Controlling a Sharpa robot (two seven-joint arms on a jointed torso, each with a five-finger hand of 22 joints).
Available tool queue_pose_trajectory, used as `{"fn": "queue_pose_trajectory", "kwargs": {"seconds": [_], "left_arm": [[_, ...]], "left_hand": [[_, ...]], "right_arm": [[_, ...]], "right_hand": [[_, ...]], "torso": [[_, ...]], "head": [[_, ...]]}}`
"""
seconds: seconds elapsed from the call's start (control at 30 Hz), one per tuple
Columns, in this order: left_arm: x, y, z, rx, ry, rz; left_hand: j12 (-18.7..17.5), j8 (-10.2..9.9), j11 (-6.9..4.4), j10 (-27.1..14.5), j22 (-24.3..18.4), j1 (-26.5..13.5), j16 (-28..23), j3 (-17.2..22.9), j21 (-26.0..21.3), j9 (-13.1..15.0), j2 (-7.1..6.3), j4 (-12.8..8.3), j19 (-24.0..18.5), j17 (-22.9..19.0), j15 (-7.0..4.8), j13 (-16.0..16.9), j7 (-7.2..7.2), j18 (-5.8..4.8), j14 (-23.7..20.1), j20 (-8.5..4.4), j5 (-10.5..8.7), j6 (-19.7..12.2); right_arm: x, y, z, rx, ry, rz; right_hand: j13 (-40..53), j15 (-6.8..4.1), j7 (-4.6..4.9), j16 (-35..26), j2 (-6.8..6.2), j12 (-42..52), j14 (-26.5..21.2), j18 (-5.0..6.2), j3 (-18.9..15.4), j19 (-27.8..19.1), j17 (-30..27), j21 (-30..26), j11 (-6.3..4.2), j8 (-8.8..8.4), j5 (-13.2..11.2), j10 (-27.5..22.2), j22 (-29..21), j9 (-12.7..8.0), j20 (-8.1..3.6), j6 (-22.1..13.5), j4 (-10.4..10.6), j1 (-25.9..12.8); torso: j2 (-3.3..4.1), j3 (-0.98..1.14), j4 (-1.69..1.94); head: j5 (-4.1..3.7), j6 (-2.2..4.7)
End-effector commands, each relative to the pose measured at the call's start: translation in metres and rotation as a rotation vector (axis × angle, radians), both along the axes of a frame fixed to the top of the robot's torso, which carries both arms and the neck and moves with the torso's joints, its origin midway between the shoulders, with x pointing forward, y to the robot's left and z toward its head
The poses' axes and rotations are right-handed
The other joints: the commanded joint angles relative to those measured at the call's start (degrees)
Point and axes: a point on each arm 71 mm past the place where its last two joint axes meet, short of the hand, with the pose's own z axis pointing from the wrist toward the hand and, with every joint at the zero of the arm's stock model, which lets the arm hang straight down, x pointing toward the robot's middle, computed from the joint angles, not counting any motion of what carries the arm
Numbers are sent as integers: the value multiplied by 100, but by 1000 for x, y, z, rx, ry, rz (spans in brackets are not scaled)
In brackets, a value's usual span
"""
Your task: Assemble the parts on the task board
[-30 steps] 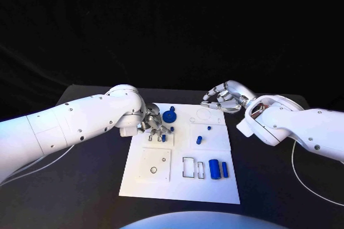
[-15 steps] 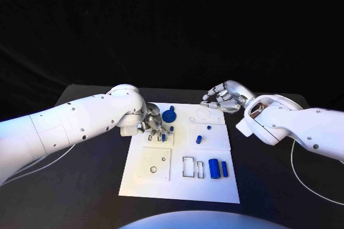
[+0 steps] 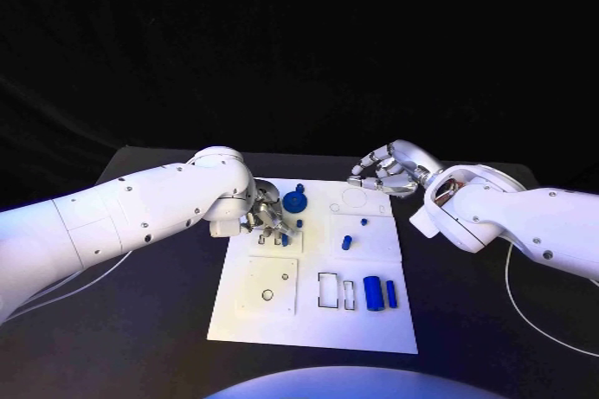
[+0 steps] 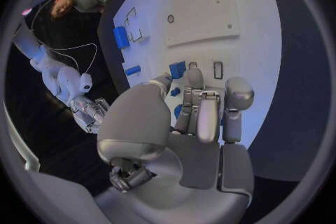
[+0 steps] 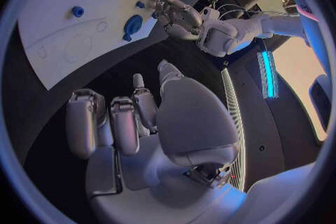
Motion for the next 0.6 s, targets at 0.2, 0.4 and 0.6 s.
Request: {"fn": "queue_pose_trajectory", "kwargs": {"seconds": [0.2, 0.4, 0.6], "left_arm": [[-3, -5, -1, -22, 40, -19], [-3, -5, -1, -43, 47, -6], [-3, -5, -1, -64, 48, 8]], "left_hand": [[-32, -76, 8, -66, 23, 250, 54, 484, 51, 33, 15, -2, -38, 33, 7, -55, 4, -94, 73, 15, -20, -35], [-77, -89, -16, -29, 169, 736, 123, 1639, 140, 138, -156, -83, 22, 135, -18, -136, -15, -115, 114, -5, -21, -54], [-102, 62, -3, 52, 250, 799, 166, 2842, 200, 379, -485, -336, 35, 196, -5, -197, 8, -127, 138, 2, -26, -117]], "right_arm": [[0, 2, -3, -11, 11, 13], [1, 2, -4, -12, 13, 11], [1, 1, -4, -12, 13, 9]], "right_hand": [[18, -50, 15, -21, -9, -33, 432, 73, -39, -52, 805, -29, -2, 41, 17, -52, 807, -7, 1, -41, 6, -59], [18, -50, 15, -21, -7, -33, 432, 73, -40, -53, 805, -30, -2, 42, 18, -52, 806, -7, 1, -41, 6, -60], [18, -50, 15, -22, -2, -33, 432, 75, -42, -56, 803, -37, -2, 45, 21, -53, 803, -7, 1, -43, 5, -64]], "torso": [[0, 5, -2], [5, 5, -4], [4, 2, -3]], "head": [[9, -10], [18, -13], [17, -18]]}}
